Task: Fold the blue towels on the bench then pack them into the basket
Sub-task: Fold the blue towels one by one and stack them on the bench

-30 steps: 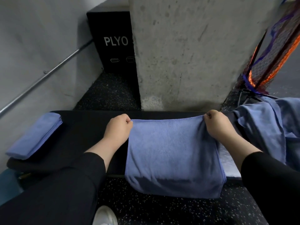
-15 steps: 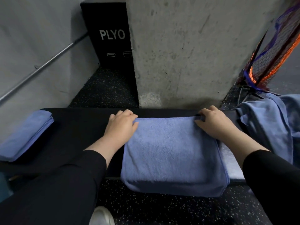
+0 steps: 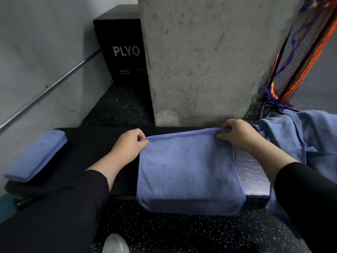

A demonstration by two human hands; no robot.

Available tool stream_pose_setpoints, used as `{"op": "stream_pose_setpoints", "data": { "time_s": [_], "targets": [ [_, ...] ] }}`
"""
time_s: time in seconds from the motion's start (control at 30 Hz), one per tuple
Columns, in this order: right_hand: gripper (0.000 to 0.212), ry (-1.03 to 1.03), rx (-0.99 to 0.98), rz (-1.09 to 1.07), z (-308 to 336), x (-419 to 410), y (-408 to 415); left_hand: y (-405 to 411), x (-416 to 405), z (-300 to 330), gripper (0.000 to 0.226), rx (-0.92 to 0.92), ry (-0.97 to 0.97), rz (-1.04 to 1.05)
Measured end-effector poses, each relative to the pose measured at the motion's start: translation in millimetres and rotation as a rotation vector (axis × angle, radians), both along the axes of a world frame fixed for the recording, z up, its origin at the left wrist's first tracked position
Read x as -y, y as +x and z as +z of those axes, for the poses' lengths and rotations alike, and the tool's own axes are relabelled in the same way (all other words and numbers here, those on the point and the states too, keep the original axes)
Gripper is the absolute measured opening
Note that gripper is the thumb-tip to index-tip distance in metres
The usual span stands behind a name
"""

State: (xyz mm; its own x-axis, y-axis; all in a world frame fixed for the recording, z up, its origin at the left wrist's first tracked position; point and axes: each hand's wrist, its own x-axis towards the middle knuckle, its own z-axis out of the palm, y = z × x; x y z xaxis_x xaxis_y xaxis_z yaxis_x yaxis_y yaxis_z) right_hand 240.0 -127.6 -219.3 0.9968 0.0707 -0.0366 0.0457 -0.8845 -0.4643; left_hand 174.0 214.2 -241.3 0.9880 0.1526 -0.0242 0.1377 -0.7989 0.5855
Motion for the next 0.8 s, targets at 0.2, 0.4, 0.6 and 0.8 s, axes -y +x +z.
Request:
{"op": "stream_pose_setpoints", "data": {
  "time_s": [0.2,0.4,0.6,0.8],
  "targets": [
    [0.032,0.442,0.085,-0.018,40,19,-57,-43,2,44,0.012,0.157,-0.359,0.056],
    [0.018,0.846,0.011,0.008,73,30,-109,-85,9,78,0.018,0.233,-0.679,0.037],
    [0.014,1.205,-0.009,0.088,114,30,-147,-112,15,115,0.020,0.384,-0.842,0.035],
    [0.014,1.167,0.025,0.065,123,27,-157,-121,18,118,0.021,0.358,-0.881,0.082]
  ]
}}
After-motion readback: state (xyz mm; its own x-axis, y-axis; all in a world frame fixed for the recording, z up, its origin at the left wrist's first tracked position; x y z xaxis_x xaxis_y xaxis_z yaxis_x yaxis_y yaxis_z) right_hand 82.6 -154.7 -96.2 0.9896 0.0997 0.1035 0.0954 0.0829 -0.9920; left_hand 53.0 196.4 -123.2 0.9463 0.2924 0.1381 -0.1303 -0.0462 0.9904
